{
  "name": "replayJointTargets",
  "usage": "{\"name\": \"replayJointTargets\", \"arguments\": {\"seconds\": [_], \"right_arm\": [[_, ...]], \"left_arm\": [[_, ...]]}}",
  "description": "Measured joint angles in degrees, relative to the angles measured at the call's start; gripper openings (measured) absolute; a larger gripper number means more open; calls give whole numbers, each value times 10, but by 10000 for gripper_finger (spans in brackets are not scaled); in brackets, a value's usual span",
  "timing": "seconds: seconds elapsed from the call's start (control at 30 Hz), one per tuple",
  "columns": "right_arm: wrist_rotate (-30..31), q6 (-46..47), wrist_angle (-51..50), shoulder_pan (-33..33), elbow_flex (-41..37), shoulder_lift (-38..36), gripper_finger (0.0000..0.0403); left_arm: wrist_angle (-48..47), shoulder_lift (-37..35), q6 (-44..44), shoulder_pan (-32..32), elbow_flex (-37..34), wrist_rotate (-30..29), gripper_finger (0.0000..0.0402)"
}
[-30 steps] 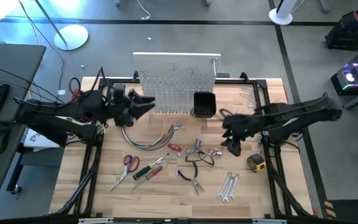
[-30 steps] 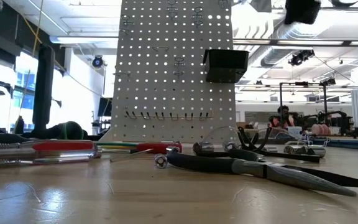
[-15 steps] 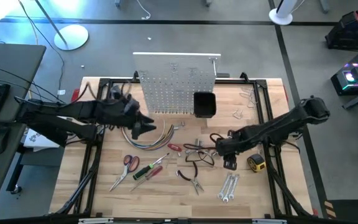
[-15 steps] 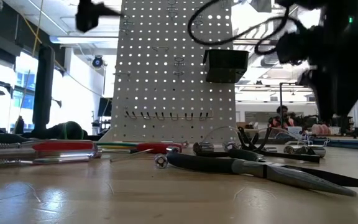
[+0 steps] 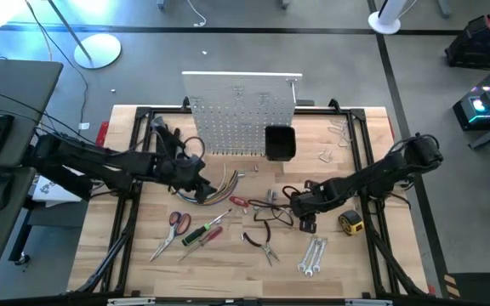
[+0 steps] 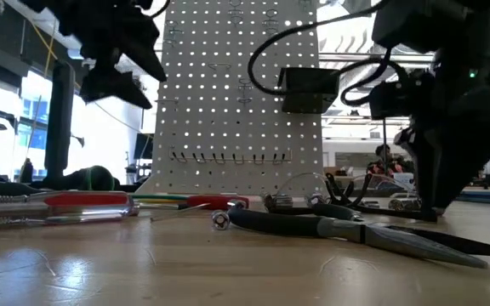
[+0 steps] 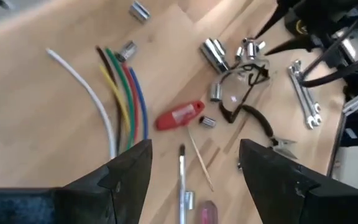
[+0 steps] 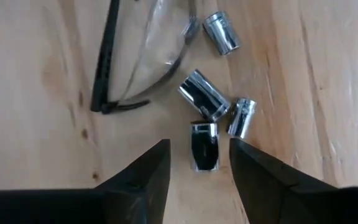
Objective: Hang tools onto peg board
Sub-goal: Put the socket into the black bin on the peg board
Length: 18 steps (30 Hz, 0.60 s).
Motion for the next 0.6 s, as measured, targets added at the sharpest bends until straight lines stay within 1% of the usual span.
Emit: {"name": "replayJointTargets", "arguments": {"seconds": [0.13, 0.33, 0.5, 0.6], "right_arm": [[1, -13, 41, 0, 0, 25, 144], [3, 18, 38, 0, 3, 51, 130], [7, 21, 26, 0, 2, 36, 94], [11, -2, 17, -1, 0, 19, 83]], "left_arm": [[37, 10, -32, -11, -30, 1, 236], [43, 16, -47, -15, -41, 1, 236], [47, 16, -41, -15, -40, 1, 236], [46, 16, -31, -15, -40, 0, 236]]}}
